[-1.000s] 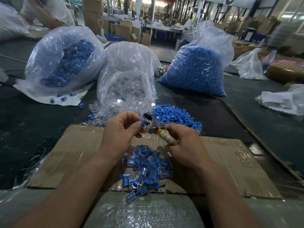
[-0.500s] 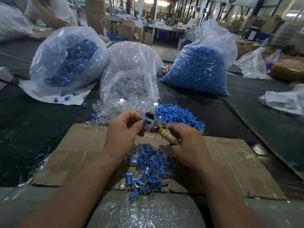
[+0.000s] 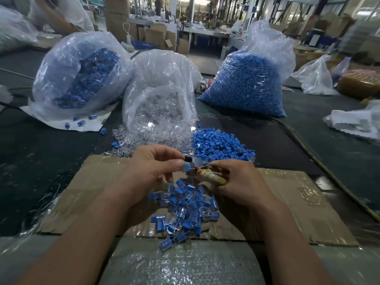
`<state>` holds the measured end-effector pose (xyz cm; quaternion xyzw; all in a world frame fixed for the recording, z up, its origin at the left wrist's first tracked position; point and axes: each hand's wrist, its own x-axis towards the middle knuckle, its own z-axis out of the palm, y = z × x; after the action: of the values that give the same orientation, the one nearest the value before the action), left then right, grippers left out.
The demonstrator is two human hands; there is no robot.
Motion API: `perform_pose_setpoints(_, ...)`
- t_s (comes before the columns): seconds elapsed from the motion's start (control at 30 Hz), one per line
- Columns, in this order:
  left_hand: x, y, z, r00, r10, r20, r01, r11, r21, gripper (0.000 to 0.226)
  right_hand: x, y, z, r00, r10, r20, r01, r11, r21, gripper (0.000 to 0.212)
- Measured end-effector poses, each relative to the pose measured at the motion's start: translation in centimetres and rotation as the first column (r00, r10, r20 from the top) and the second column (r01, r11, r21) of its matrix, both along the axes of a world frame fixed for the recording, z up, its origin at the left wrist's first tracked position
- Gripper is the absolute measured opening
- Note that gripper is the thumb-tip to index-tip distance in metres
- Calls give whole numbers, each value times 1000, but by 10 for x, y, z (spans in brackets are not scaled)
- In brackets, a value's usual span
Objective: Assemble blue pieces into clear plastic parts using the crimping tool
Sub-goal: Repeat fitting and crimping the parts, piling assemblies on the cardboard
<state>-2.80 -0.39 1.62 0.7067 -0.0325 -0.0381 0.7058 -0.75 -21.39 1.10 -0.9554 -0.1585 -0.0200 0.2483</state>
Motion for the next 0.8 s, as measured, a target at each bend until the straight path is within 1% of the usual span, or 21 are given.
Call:
perform_pose_setpoints(0.13,-1,-2,1,991,-124,-55,127,991,52,7,1,-1,-2,999,7,-39,-6,1000,13,60)
perform_pose_setpoints(0.2,-2,-3,1,982,-179,-55,185,976,120,6,2,-2,-4,999,4,-51,-3,1000,4,66)
perform_pose_setpoints(0.27,-4,-4,0,981,-188,-49,194,966,171,7,3,-2,-6,998,4,-62,-4,1000,-9,70)
perform_pose_setpoints(0.33,-4,-5,-1,994,-106,-40,111,982,151,7,3,-3,-6,996,16,-83,-18,1000,-14,65)
perform_pose_setpoints(0.4,0,-3,-4,996,91,11,-92,986,137,5,4,-3,-5,995,27,-100,-29,999,-18,62)
perform_pose_setpoints(0.47,5,0,-8,940,312,141,-336,918,211,10,4,-4,-4,994,29,-104,-32,999,-27,68)
perform_pose_setpoints(0.5,8,2,-10,901,386,197,-426,870,247,11,5,-5,-5,994,31,-104,-35,999,-34,71)
perform_pose_setpoints(0.53,9,2,-12,869,438,228,-489,827,276,12,5,-5,-4,994,34,-107,-38,999,-38,73)
perform_pose_setpoints(0.6,13,4,-16,823,494,279,-566,752,339,23,5,-6,-3,992,41,-122,-46,998,-34,76)
perform_pose_setpoints(0.63,15,5,-19,812,491,316,-583,715,387,27,4,-7,-3,990,45,-131,-49,998,-27,77)
perform_pose_setpoints(0.7,19,9,-23,815,427,392,-579,637,509,34,4,-8,-2,988,47,-147,-48,999,2,74)
perform_pose_setpoints(0.8,27,13,-28,861,311,403,-509,559,654,41,3,-10,-2,989,43,-144,-38,999,32,64)
